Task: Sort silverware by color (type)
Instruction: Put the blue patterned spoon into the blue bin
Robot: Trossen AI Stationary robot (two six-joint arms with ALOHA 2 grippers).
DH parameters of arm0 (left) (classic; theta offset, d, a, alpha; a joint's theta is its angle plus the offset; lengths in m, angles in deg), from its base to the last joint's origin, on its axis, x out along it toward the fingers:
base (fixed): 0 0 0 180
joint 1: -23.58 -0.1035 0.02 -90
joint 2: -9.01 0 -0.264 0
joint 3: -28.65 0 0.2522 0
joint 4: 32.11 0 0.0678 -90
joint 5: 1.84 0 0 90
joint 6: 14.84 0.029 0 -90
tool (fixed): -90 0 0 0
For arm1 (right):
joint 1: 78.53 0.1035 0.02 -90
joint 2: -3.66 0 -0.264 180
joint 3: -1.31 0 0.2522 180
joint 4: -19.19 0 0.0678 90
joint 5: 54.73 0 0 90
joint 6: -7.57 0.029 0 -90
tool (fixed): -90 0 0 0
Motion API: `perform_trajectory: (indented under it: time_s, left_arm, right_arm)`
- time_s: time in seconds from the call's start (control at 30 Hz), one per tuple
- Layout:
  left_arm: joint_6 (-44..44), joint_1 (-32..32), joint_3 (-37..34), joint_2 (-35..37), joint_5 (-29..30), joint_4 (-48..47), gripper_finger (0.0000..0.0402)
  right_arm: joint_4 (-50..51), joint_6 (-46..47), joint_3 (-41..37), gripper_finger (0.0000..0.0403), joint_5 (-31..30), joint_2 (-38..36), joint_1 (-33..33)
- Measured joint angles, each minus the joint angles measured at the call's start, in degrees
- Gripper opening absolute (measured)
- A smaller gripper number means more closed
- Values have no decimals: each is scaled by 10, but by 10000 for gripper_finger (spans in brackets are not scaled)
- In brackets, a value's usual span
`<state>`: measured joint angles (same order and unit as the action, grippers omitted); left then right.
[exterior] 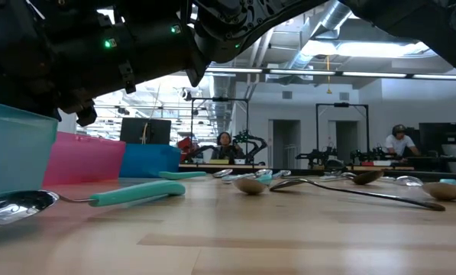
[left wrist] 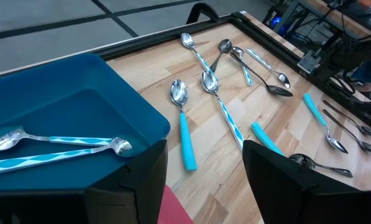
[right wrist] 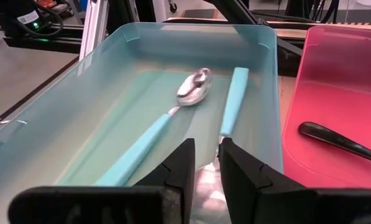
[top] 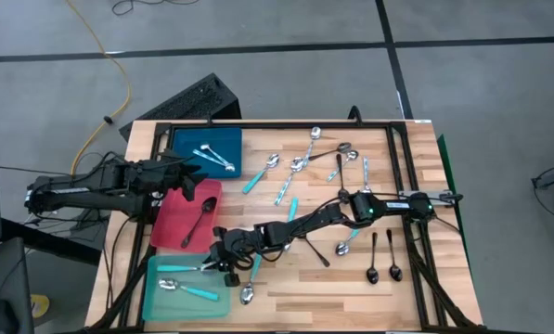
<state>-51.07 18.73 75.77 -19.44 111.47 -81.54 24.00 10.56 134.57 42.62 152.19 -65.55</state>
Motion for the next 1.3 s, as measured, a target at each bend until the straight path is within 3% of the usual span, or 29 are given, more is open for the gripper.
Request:
perform_trajectory:
  time_s: [0.77, 1.3]
  left_arm:
    - [0, 0, 0, 0, 0, 0, 195]
    - [0, 0, 0, 0, -1, 0, 195]
  right_arm:
    - [1, 21, 0, 98, -36, -22, 0]
    - [49, -13, 0, 98, -45, -80, -9]
